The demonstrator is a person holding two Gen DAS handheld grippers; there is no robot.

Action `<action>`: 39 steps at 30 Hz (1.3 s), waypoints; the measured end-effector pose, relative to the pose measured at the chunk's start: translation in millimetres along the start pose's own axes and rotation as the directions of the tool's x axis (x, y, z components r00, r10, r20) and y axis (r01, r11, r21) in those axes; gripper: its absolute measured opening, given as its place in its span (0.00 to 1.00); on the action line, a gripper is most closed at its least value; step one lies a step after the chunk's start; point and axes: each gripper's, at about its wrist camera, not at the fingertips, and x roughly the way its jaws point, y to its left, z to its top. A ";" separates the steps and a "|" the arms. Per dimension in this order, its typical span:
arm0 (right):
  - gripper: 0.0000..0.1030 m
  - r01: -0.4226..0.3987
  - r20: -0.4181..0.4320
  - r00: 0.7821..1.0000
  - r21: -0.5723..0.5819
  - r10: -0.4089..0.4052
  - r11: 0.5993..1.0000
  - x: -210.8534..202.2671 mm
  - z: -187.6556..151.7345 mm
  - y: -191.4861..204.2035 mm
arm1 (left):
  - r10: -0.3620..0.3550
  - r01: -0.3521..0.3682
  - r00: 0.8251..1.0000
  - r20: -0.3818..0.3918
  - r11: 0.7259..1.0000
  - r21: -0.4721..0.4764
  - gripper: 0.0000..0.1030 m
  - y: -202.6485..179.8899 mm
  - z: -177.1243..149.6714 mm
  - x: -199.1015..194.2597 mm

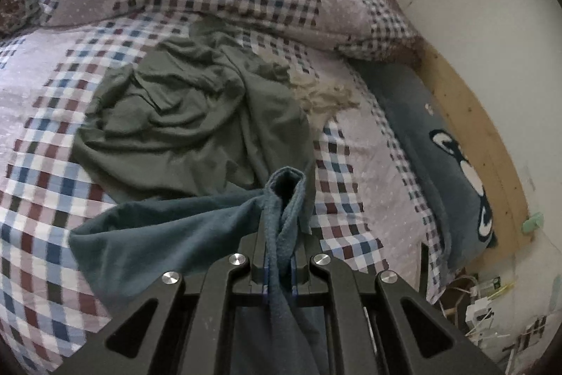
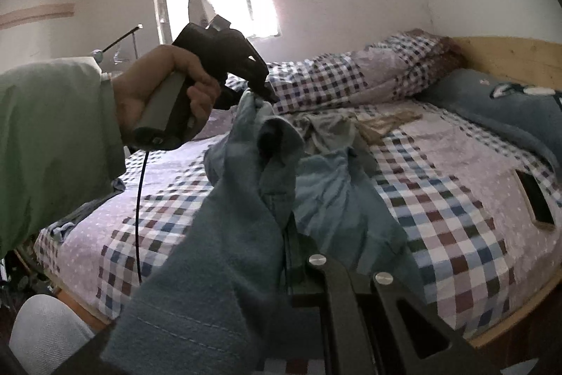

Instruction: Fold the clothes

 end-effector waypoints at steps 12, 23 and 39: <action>0.03 0.068 -0.079 0.995 0.142 -0.057 0.988 13.9 -23.5 -59.5 | 0.045 -0.036 0.994 -0.103 0.996 0.083 0.07 -60.3 -4.2 92.7; 0.05 0.132 -0.218 0.973 0.285 -0.070 0.950 42.8 -50.5 -123.3 | 0.129 -0.119 0.980 -0.151 0.990 0.073 0.07 -71.6 -12.9 165.6; 0.20 0.393 -0.276 0.914 0.431 -0.296 0.812 -1.3 -53.8 -221.3 | 0.059 -0.060 0.994 0.095 0.998 0.008 0.47 29.3 26.9 69.5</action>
